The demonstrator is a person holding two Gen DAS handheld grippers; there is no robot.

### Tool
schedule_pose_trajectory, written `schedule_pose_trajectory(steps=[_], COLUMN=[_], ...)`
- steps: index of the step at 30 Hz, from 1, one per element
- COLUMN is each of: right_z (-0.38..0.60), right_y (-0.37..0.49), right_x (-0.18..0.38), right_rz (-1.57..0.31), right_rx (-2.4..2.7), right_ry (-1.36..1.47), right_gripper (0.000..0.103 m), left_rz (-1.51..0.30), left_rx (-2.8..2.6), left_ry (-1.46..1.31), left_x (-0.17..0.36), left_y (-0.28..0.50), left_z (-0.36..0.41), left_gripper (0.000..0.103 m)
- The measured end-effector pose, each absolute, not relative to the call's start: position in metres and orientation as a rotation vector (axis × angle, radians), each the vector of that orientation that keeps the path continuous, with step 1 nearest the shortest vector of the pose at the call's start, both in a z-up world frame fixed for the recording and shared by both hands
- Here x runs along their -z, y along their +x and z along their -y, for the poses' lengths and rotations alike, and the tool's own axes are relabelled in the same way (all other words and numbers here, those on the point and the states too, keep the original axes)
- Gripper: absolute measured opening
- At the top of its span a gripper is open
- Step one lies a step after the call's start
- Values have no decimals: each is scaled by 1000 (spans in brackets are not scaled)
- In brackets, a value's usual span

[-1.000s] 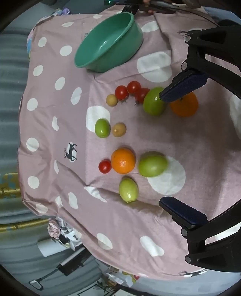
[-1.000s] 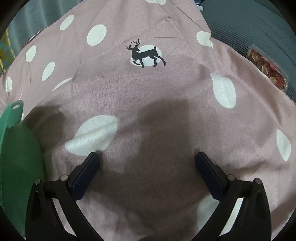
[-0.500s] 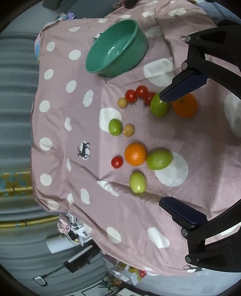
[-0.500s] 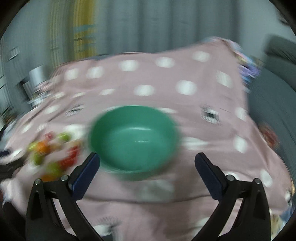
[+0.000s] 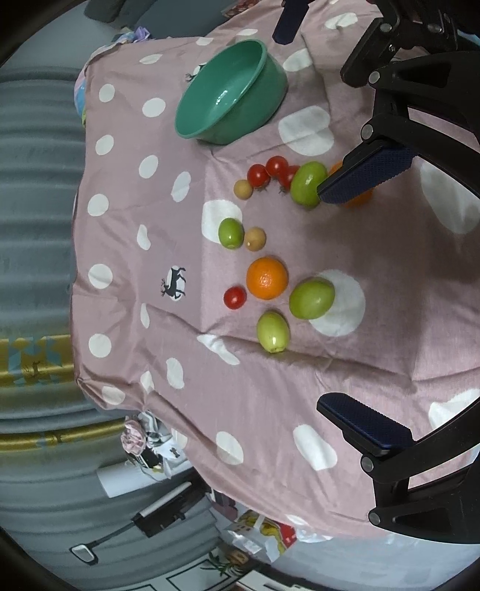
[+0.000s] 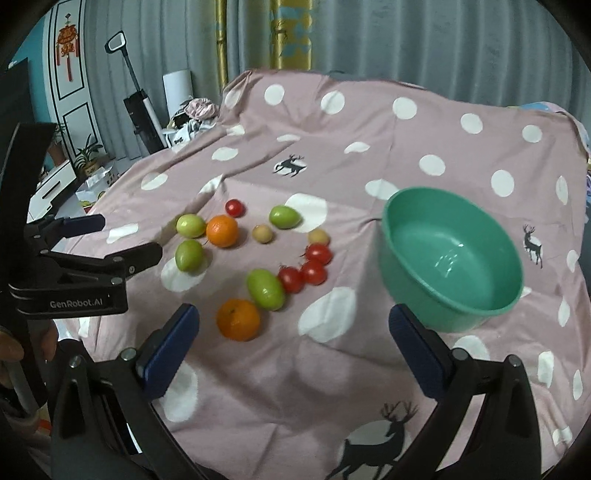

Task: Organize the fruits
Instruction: 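Move the right tool to the orange and close its fingers on it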

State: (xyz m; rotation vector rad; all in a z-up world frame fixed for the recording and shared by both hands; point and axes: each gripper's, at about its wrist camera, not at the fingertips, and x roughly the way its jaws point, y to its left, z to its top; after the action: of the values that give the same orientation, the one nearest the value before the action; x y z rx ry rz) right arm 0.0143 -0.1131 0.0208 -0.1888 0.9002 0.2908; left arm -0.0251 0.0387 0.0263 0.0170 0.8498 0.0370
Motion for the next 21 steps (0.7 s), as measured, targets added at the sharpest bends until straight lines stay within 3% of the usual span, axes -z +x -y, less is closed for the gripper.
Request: schedule_pose_trajectory(steps=[21], right_z=[105], right_y=[20], right_x=[-5], right_rz=[-953], right_rx=[-297], right_ry=[-170], right_gripper=[103], left_rz=[-857], left_rx=[59], left_ry=[-52], left_x=[-19], left_y=[-29], left_z=[-44], left_gripper=[102])
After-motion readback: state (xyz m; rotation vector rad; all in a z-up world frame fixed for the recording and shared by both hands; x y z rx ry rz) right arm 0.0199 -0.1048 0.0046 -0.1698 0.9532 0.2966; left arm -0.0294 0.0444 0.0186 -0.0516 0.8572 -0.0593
